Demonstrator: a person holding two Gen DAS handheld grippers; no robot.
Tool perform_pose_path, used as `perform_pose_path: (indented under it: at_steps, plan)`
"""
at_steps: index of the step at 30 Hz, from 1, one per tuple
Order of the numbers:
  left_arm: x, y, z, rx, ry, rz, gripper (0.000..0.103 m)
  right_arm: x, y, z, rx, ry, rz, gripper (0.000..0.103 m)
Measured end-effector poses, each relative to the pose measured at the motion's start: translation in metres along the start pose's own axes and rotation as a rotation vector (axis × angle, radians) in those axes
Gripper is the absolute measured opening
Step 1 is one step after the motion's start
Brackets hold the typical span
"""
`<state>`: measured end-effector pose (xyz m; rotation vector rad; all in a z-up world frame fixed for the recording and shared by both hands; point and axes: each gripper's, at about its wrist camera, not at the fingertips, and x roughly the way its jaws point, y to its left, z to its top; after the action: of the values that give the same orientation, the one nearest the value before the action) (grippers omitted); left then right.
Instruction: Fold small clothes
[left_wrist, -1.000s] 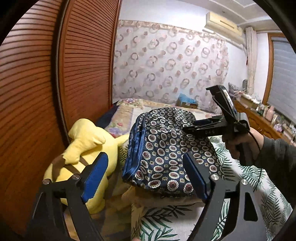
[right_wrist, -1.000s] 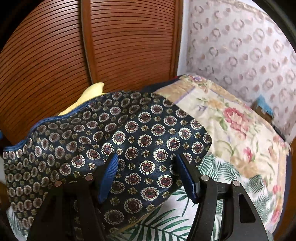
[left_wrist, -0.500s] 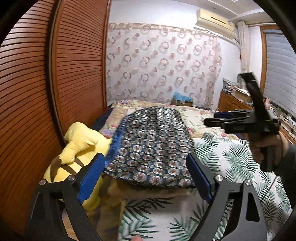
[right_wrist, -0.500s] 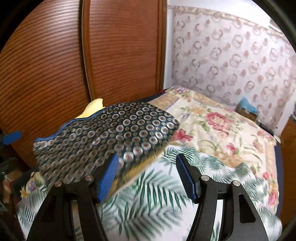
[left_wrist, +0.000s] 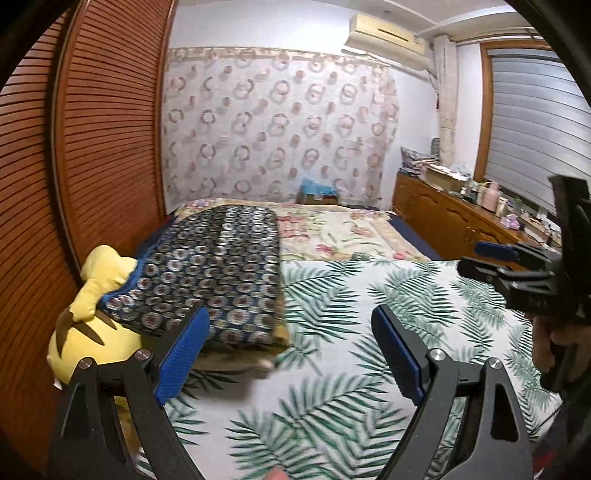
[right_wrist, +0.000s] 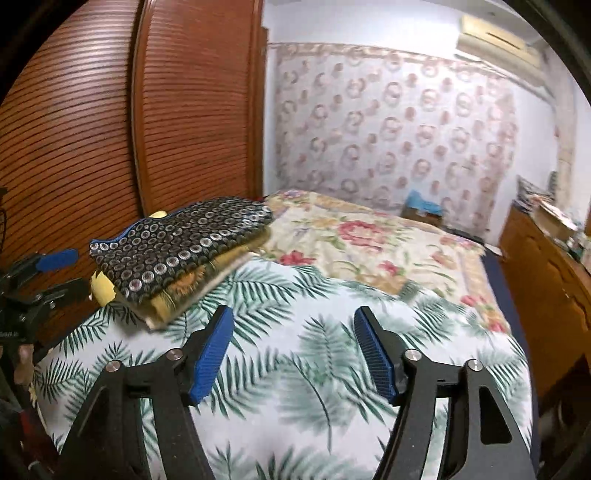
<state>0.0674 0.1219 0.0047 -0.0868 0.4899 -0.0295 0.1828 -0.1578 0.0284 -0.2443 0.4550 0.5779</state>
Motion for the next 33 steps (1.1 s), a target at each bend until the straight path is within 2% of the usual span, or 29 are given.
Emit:
perform_pose_path:
  at_steps: [7,11,23,33]
  plan:
    - [-0.013,-0.035,0.004,0.036,-0.018,-0.018,0.09,-0.066,0.0,-0.028,0.108,-0.086,-0.096,0.075]
    - [-0.017,-0.053,0.004,0.06,-0.024,-0.029,0.09,-0.085,0.001,-0.04,0.156,-0.126,-0.13,0.075]
    - [-0.019,-0.063,0.005,0.064,-0.038,-0.029,0.09,-0.097,0.022,-0.057,0.197,-0.142,-0.168,0.075]
    - [-0.021,-0.06,0.004,0.057,-0.05,-0.025,0.09,-0.107,0.026,-0.058,0.199,-0.134,-0.18,0.075]
